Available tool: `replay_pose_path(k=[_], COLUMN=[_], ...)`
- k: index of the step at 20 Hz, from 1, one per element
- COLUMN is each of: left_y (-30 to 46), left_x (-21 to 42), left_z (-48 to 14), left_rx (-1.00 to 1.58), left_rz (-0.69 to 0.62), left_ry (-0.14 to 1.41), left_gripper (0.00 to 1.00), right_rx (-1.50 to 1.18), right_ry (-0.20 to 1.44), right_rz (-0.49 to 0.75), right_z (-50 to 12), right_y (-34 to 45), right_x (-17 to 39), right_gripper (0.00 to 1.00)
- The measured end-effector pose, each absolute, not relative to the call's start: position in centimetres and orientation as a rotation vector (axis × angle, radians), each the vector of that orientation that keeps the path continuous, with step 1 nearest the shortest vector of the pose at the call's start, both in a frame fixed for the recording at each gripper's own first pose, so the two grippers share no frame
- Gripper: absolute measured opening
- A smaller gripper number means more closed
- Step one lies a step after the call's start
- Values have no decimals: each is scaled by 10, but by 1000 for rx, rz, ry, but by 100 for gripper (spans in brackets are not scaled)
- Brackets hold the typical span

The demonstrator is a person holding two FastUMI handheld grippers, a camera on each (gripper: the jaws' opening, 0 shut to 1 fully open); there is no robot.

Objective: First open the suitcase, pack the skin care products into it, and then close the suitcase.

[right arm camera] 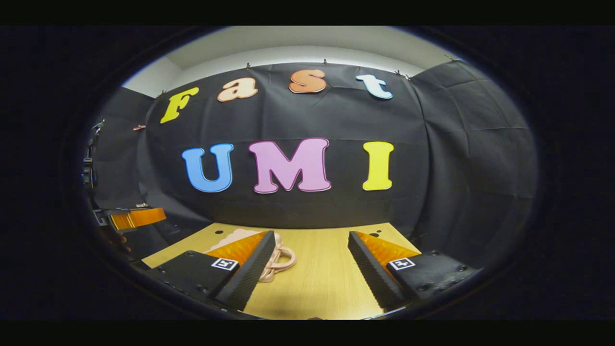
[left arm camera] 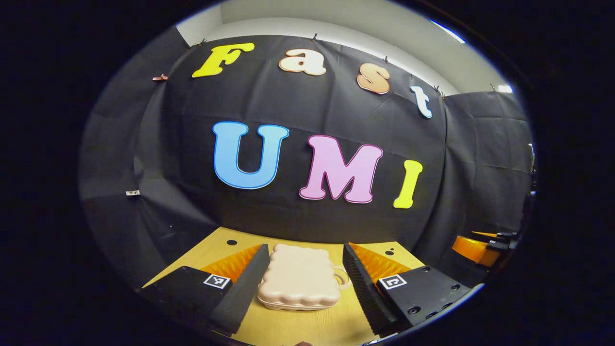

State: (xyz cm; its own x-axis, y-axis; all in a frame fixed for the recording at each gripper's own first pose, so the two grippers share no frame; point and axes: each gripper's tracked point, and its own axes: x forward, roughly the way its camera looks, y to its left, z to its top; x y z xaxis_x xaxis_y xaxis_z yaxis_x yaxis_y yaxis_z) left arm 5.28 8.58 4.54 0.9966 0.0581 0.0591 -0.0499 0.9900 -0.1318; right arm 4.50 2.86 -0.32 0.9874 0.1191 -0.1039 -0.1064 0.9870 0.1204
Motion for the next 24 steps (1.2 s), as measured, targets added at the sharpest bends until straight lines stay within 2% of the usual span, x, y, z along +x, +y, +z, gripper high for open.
replay_pose_path(k=[4, 9, 24], left_y=[87, 102, 111], left_x=[40, 30, 12], left_z=[54, 60, 44], left_rx=[-127, -106, -26], left_rz=[104, 147, 88], left_ry=[-96, -113, -67], left_gripper=[96, 96, 96], right_rx=[99, 108, 115], right_ry=[125, 93, 121], right_rz=[170, 141, 75], right_z=[-5, 4, -9], right_y=[27, 15, 24], right_x=[50, 52, 28], right_gripper=[97, 97, 97])
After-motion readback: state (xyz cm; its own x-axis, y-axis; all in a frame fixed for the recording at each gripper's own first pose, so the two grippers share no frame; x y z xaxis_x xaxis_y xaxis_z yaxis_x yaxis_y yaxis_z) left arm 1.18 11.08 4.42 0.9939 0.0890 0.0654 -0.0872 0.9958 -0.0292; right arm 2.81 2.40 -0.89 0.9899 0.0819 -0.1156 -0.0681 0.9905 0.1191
